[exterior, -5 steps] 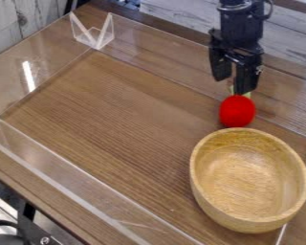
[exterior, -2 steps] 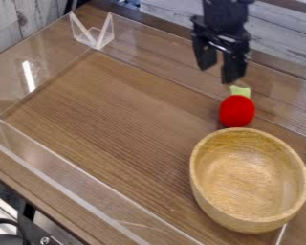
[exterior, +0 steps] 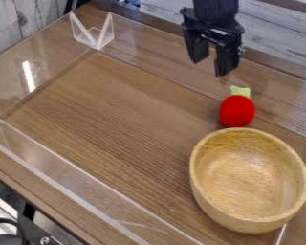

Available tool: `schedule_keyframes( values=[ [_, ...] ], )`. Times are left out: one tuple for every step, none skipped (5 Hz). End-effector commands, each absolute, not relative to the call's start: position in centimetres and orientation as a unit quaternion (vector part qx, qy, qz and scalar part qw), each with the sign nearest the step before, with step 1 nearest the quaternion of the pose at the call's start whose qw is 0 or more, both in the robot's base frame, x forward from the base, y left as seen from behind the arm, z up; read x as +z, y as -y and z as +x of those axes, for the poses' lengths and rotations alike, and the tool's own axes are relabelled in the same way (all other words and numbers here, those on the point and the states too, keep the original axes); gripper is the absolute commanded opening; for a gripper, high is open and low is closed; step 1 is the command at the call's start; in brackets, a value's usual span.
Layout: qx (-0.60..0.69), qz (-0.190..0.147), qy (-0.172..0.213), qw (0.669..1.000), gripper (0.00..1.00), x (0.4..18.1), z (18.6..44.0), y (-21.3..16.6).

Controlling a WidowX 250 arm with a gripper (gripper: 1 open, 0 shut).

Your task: Move the red object to the right side of the table

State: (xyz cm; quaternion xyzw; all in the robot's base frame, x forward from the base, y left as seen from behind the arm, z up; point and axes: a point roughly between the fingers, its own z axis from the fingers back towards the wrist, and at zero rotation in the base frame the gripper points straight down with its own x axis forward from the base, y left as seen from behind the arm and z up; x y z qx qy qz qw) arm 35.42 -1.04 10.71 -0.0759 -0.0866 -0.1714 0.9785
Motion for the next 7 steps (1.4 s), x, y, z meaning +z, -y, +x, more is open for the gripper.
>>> schedule_keyframes(
  values=[
    [-0.191,-0.067,0.121,0.972,1.0,12.6,36.6,1.4],
    [-0.185,-0.065,0.121,0.973,1.0,12.4,36.5,2.1],
    [-0.179,-0.062,0.121,0.974,1.0,12.0,36.3,2.8],
    [-0.187,-0.062,0.119,0.973,0.0,10.9,37.1,2.7],
    [-0.179,-0.057,0.131,0.973,1.0,11.6,37.5,1.0],
    [-0.177,-0.055,0.14,0.973,1.0,13.8,37.5,0.6],
    [-0.189,-0.054,0.141,0.97,1.0,14.4,37.5,1.4]
  ],
)
